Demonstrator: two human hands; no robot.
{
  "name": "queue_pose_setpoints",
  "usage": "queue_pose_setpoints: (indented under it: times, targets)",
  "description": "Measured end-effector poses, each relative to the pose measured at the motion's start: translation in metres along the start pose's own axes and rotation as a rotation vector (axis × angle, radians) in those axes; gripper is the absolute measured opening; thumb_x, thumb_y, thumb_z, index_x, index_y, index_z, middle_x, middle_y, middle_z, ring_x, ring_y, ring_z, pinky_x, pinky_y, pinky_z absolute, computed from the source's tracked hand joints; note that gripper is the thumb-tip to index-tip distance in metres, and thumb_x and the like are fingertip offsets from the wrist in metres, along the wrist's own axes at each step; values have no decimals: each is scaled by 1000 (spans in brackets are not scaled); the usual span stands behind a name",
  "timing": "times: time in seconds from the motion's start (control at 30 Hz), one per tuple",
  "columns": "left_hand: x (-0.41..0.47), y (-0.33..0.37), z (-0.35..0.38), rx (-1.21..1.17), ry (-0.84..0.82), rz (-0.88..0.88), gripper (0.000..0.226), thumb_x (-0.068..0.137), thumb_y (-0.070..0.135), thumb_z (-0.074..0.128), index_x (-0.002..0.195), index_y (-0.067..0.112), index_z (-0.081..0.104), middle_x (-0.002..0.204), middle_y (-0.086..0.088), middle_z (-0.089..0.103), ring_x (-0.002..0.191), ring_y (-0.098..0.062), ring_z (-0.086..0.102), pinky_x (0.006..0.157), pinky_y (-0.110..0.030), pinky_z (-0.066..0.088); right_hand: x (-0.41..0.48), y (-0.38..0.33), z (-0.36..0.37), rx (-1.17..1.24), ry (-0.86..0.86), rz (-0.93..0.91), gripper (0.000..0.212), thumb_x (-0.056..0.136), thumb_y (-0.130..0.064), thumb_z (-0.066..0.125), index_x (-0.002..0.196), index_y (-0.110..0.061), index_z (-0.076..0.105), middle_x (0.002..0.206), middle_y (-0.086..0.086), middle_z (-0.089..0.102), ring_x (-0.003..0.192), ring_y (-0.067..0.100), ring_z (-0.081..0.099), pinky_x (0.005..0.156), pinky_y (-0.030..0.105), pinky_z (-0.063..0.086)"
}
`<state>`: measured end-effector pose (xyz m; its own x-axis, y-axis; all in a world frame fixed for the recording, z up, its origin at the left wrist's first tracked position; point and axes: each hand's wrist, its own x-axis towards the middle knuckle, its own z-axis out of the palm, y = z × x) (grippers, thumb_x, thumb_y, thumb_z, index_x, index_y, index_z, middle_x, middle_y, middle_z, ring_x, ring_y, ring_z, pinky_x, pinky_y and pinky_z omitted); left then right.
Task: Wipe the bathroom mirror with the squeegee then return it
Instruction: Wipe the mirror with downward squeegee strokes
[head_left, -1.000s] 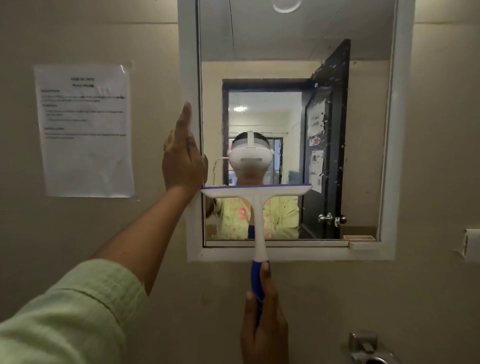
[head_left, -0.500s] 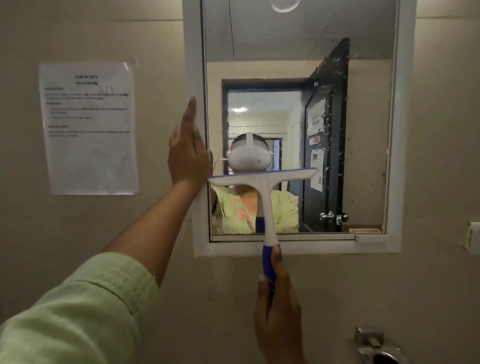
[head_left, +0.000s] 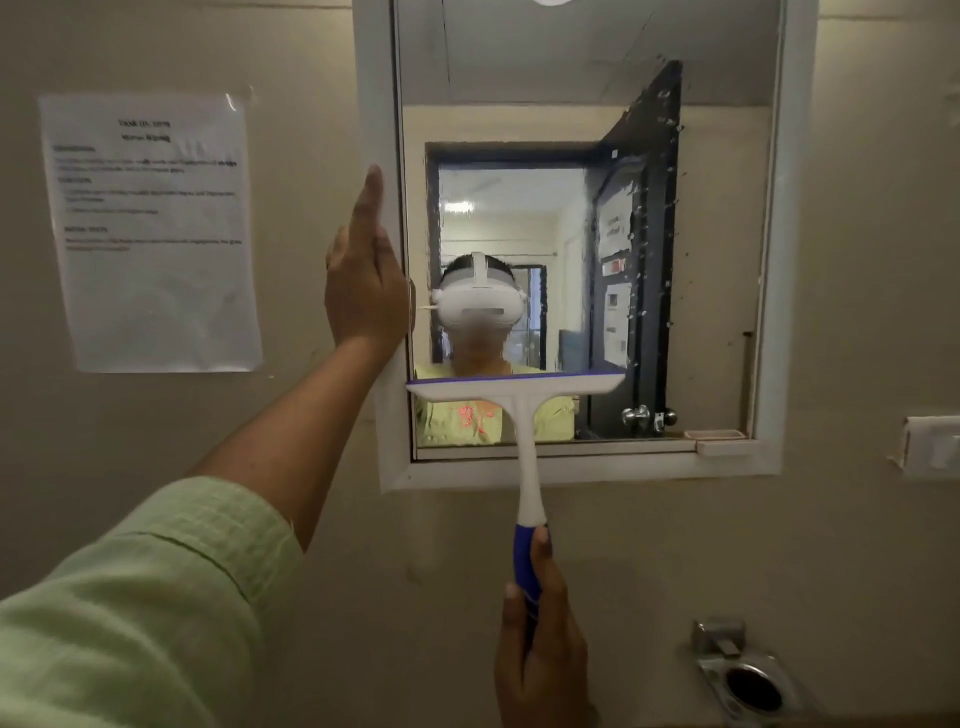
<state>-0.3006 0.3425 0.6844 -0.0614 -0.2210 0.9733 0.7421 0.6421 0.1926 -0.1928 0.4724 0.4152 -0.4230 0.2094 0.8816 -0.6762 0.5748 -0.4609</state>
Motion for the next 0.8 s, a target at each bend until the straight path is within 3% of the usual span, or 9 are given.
queue_pose_setpoints:
  times: [0.07, 0.13, 0.2, 0.33, 0.47, 0.6, 0.7, 0.8]
  targets:
    - [0, 1, 0, -1, 5, 9, 44, 99, 9, 31, 143, 10, 30, 133, -5, 52, 98, 9, 42, 84, 7, 21, -13, -1, -2, -20, -16, 22, 47, 96, -45, 37, 139, -50, 18, 87, -8, 61, 60, 3, 53, 50, 5, 41]
    - [0, 2, 0, -11, 2, 7, 44, 99, 10, 30, 143, 12, 30, 132, 13, 43, 108, -3, 50, 87, 5, 21, -18, -6, -4, -29, -23, 45, 58, 94, -31, 44, 136, -58, 15, 87, -7, 60, 61, 6, 54, 50, 8, 42]
    - [0, 3, 0, -10, -7, 3, 44, 100, 11, 30, 143, 13, 30, 130, 19, 36, 115, -12, 49, 87, 5, 21, -11, -11, -9, 7, -15, 63, 55, 94, -38, 40, 133, -63, 11, 88, -4, 60, 58, 3, 52, 52, 7, 41]
    - [0, 1, 2, 1, -7, -16, 43, 100, 12, 29, 143, 12, 30, 138, -3, 48, 99, 12, 40, 83, 8, 19, 12, -18, -17, 76, 15, 33, 50, 93, -48, 31, 136, -61, 10, 82, -12, 49, 57, 5, 50, 50, 8, 38]
    - [0, 1, 2, 24, 12, 0, 44, 100, 14, 27, 144, 14, 28, 142, 7, 40, 110, 5, 40, 86, 5, 22, -7, -10, -12, 7, -28, 32, 56, 96, -40, 41, 135, -60, 7, 82, -4, 51, 53, 0, 44, 51, 4, 37]
    - [0, 5, 0, 24, 18, -6, 45, 99, 12, 28, 144, 13, 29, 143, 6, 42, 117, -9, 47, 97, -13, 32, -30, -6, -11, -20, -66, 79, 59, 95, -30, 42, 137, -53, 6, 85, -4, 52, 57, -3, 44, 54, 3, 39]
    - [-1, 4, 1, 29, 22, 17, 44, 98, 9, 29, 142, 6, 30, 141, -2, 45, 108, 9, 40, 91, 2, 23, -14, -16, -17, 34, -27, 77, 50, 95, -42, 35, 138, -54, 12, 80, -12, 48, 55, 4, 48, 49, 6, 38]
    - [-2, 1, 2, 27, 36, 15, 44, 98, 9, 29, 142, 2, 30, 136, -5, 48, 97, 16, 38, 86, 7, 20, 5, -25, -22, 68, -21, 55, 49, 95, -44, 31, 138, -54, 12, 77, -13, 45, 54, 6, 46, 47, 10, 39]
